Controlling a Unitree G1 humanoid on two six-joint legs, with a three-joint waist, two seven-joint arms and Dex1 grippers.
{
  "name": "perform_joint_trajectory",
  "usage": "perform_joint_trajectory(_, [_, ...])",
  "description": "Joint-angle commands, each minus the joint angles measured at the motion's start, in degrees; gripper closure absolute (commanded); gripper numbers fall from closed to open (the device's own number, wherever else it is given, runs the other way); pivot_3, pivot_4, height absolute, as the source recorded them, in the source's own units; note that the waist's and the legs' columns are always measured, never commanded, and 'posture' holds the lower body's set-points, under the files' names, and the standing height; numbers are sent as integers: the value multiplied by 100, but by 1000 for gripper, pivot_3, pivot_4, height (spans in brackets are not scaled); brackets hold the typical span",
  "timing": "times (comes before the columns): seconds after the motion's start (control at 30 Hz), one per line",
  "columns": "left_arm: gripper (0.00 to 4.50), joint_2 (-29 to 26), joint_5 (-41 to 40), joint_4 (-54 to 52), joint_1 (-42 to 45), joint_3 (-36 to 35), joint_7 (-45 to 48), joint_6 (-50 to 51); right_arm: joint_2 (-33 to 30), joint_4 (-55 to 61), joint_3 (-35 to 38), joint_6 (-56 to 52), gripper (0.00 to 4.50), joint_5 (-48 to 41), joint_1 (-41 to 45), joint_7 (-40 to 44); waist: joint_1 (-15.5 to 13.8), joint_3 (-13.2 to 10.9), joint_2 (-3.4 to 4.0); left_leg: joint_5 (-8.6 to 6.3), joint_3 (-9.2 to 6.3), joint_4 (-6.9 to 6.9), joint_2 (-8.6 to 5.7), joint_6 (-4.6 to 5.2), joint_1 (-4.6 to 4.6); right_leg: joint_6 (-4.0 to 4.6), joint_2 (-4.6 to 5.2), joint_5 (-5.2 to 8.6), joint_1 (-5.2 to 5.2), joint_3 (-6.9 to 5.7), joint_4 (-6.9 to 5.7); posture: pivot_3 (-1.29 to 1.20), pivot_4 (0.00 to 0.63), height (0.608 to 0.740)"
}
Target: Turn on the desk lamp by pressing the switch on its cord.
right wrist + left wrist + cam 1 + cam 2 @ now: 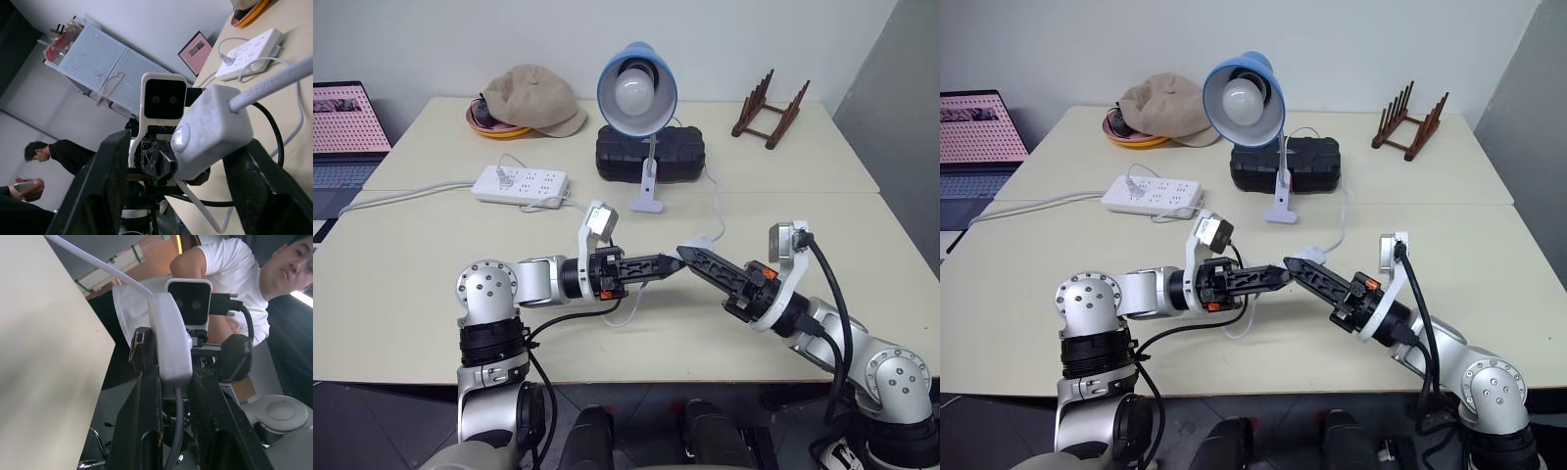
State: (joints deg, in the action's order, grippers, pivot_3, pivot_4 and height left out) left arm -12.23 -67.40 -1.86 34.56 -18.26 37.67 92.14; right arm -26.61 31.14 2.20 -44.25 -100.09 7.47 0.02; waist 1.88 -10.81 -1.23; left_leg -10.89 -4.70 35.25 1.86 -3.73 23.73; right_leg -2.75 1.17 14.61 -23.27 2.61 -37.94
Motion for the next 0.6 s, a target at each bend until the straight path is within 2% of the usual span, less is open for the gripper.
perform_joint_trajectory(0.03, [4092, -57, -227, -121, 4, -17, -64, -17, -29, 114, 15, 52, 2882, -13, 36, 119, 0, 0, 0, 0, 0, 0, 0, 0, 0, 0, 0, 0, 0, 0, 0, 0, 150, 740])
perform_joint_trajectory(0.1, [4092, -70, -276, -105, -5, -3, -97, -39, -39, 102, 12, 41, 3467, 19, 32, 139, 0, 0, 0, 0, 0, 0, 0, 0, 0, 0, 0, 0, 0, 0, 1, 0, 150, 740])
perform_joint_trajectory(0.17, [4092, -92, -329, -100, -19, 24, -126, -65, -65, 88, 9, 27, 3777, 44, 30, 172, 0, 0, 0, 0, 0, -1, 0, 0, 2, 0, 0, 0, -2, 0, 1, 0, 150, 740])
perform_joint_trajectory(0.6, [4092, -350, -528, -90, -36, 216, -134, -190, -337, 99, 47, -53, 3834, 241, -2, 316, 0, 0, 0, 0, 0, -2, 0, 0, 3, 3, 0, 2, -2, 0, 5, 0, 150, 740])
